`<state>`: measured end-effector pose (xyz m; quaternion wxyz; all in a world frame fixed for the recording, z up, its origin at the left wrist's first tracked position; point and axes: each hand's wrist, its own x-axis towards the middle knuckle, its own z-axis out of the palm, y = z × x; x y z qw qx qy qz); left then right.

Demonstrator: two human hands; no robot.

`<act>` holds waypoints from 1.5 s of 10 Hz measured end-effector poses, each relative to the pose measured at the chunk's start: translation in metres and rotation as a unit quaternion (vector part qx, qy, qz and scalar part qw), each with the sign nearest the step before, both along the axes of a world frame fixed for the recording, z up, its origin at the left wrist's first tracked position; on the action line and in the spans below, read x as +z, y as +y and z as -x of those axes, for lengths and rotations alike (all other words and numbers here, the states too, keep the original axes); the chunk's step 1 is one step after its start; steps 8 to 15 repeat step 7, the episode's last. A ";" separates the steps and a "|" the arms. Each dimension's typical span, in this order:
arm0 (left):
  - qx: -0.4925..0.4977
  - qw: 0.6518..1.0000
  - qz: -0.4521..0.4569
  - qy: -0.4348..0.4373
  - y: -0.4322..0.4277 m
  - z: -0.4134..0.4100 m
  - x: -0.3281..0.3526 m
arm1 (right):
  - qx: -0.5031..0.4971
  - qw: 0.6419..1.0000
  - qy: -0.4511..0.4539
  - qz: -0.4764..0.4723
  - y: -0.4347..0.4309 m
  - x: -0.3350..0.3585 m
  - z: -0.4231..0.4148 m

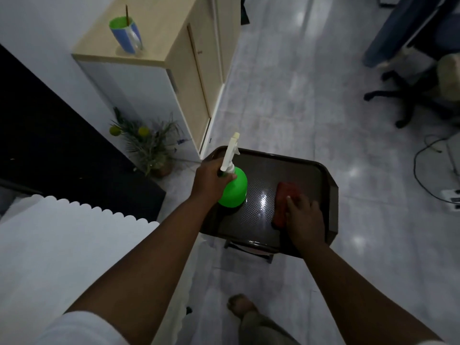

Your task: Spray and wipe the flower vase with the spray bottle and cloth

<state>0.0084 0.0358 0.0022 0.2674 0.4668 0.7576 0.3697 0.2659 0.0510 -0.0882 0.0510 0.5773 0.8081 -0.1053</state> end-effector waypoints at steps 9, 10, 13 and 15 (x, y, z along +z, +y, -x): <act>0.065 0.996 0.063 -0.017 -0.062 0.052 0.003 | 0.085 0.995 0.044 -0.041 0.002 -0.003 0.023; 0.065 0.996 0.063 -0.017 -0.062 0.052 0.003 | 0.085 0.995 0.044 -0.041 0.002 -0.003 0.023; 0.065 0.996 0.063 -0.017 -0.062 0.052 0.003 | 0.085 0.995 0.044 -0.041 0.002 -0.003 0.023; 0.065 0.996 0.063 -0.017 -0.062 0.052 0.003 | 0.085 0.995 0.044 -0.041 0.002 -0.003 0.023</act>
